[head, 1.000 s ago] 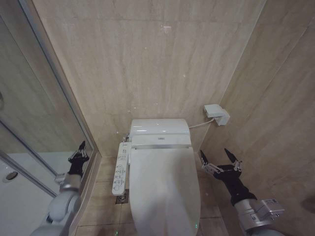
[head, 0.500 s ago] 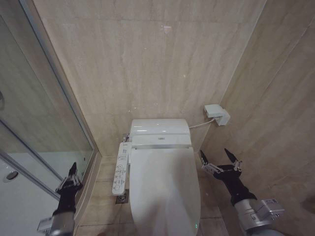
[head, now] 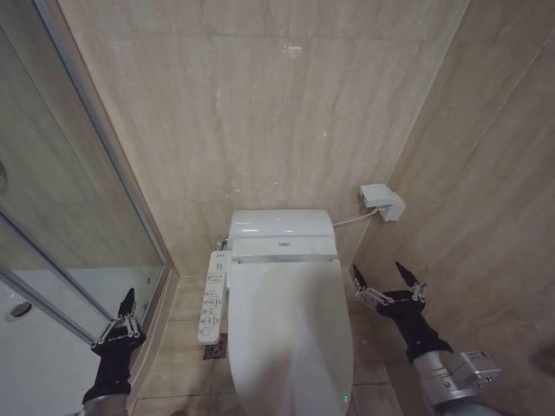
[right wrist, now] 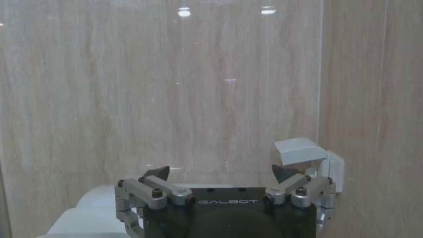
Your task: Open the toilet lid, clean the toilet bowl with a toilet brush, close the toilet lid, and flush.
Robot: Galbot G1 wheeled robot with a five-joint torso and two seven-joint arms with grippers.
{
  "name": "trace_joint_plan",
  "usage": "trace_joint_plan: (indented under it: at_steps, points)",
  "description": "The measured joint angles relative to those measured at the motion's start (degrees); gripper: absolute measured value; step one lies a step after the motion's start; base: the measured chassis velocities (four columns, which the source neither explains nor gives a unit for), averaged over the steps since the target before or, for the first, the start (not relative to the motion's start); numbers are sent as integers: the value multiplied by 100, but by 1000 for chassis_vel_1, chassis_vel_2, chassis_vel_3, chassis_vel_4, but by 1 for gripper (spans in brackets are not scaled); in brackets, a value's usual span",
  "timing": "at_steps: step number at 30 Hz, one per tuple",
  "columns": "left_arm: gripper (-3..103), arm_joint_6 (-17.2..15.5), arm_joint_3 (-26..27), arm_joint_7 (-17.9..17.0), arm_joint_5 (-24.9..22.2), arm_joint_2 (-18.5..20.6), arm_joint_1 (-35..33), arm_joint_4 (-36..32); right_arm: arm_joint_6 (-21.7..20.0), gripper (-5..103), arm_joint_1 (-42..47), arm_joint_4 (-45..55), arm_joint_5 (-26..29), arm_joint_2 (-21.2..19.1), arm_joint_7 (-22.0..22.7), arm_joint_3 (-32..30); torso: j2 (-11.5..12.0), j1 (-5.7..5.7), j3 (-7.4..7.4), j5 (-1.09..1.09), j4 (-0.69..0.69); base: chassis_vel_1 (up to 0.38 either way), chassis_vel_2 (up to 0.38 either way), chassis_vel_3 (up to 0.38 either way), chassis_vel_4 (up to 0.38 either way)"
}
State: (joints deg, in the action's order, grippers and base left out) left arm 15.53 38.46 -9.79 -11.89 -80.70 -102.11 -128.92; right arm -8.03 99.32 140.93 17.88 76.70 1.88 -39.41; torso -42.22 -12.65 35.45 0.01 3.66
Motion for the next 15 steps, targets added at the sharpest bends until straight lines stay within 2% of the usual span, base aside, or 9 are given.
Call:
trace_joint_plan:
  at_steps: [8, 9, 15]
  points:
    - [0, -71, -38, 41, 218, -134, -316, -469, 0, 100, 0, 0, 0, 0, 0, 0, 0, 0, 0, 1, 0, 0, 0, 0, 0]
    - [6, -90, -43, 50, 304, -175, -349, -507, 0, 100, 0, 0, 0, 0, 0, 0, 0, 0, 0, 1, 0, 0, 0, 0, 0]
    - [6, -206, -66, -40, 626, -304, -438, -554, 0, 100, 0, 0, 0, 0, 0, 0, 0, 0, 0, 0, 0, 0, 0, 0, 0]
